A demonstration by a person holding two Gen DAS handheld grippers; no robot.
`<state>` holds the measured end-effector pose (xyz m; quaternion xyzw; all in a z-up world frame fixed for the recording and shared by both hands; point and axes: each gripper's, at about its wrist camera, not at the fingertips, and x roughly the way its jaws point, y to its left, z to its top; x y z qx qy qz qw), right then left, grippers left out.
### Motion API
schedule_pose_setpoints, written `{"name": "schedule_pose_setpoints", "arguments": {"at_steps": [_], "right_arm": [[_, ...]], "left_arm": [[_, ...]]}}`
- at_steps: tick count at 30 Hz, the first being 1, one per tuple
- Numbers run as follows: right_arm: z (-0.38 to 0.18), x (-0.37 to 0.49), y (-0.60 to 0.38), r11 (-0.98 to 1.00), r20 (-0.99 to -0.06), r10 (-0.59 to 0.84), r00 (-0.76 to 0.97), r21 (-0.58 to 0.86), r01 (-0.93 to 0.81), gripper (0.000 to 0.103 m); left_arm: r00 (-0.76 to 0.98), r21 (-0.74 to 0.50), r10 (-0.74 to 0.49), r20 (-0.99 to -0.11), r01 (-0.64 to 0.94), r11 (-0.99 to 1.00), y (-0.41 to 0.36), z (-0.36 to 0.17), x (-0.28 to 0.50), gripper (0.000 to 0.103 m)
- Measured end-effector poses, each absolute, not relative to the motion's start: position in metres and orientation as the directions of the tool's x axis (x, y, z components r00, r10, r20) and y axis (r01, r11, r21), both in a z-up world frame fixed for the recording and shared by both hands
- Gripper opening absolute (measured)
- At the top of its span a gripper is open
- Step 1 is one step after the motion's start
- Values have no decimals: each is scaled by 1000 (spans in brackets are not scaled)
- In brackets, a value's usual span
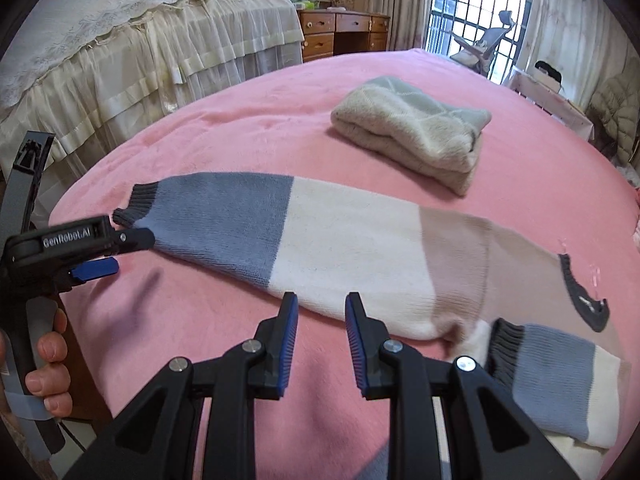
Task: Fold small clothes
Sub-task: 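Reach the left tool to the other sleeve's grey cuff and grasp it, then carry the cuff with the left tool across the sweater front onto the body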
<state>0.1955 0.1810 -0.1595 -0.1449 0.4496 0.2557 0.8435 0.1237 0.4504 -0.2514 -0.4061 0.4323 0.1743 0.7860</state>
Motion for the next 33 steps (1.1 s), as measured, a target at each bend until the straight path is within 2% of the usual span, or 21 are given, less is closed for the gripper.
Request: {"name": "schedule_pose_setpoints", "arguments": {"at_steps": [6,8,9,10,12,19,25,33], "right_arm": [[-174,198,183,825,-845,307,438,6,-565,24],[-176,199,181,826,-849,304,433,8,-564,24],[-178,199,180,827,-850,302,431,8,-562,24],[-178,200,179,829,-852,300,430,10,-560,24],[-178,202,174,833,-853,300,428,16,-553,24],[-172,211,150,862,-845,279,457,10,-507,24],[-154,224,109,904,-828,254,499,20,-426,24],[-125,222,3,962,-789,209,577,58,-268,24]], "left_arm": [[593,-534,-80,-801,-647,544,461,-270,140,80],[598,-525,-58,-800,-649,551,461,-271,147,72],[596,-516,-47,-802,-651,556,461,-271,151,58],[583,-496,-32,-812,-659,565,460,-273,156,38],[583,-496,-35,-812,-658,566,462,-274,164,10],[664,-519,-3,-747,-581,627,433,-224,174,8],[726,-551,-91,-682,-428,717,376,-163,201,8],[752,-573,-254,-608,-195,796,257,-94,254,8]]}}
